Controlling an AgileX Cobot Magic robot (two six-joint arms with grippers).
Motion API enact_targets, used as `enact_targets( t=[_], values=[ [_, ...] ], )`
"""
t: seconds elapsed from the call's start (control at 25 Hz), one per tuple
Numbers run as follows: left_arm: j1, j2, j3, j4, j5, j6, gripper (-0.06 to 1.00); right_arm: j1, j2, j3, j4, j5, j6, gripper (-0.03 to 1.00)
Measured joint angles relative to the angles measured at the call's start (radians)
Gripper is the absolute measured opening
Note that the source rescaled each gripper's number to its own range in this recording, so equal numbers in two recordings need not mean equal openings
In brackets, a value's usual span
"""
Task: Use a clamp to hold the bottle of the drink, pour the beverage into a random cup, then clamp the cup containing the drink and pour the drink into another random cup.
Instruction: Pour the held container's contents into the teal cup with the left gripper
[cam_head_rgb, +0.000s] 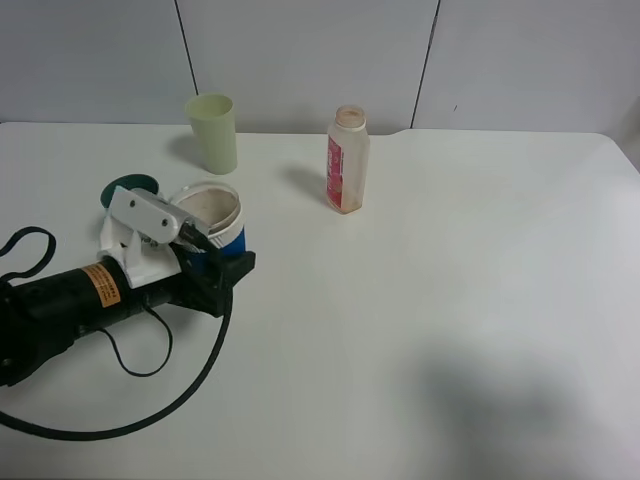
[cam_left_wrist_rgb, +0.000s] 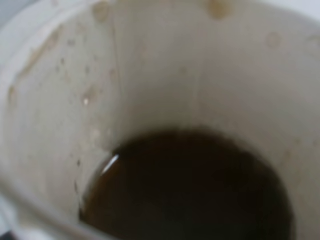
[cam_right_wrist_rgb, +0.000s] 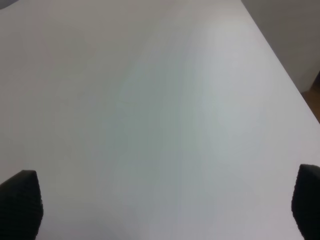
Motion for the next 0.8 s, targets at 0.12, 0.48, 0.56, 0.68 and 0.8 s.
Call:
enact_targets(
  t=[0.12,0.48,0.56,0.68,0.8],
  values=[
    [0.000,-0.027,0.064,-0.082,0.001,0.003,0.01,0.000,0.000,0.000,0.000,0.000,0.000,1.00],
    [0.000,-0.123,0.192,-0.279,0.000,0.090,0.01,0.000,0.000,0.000,0.000,0.000,0.000,1.00],
    [0.000,-0.134,0.219,-0.326,0.000,0.113,0.01,0.000,0.000,0.000,0.000,0.000,0.000,1.00],
    [0.000,-0.142,0.249,-0.385,0.001,0.141,0.01,0.000,0.000,0.000,0.000,0.000,0.000,1.00],
    [0.000,-0.142,0.252,-0.441,0.000,0.164,0.01,0.000,0.000,0.000,0.000,0.000,0.000,1.00]
  ],
)
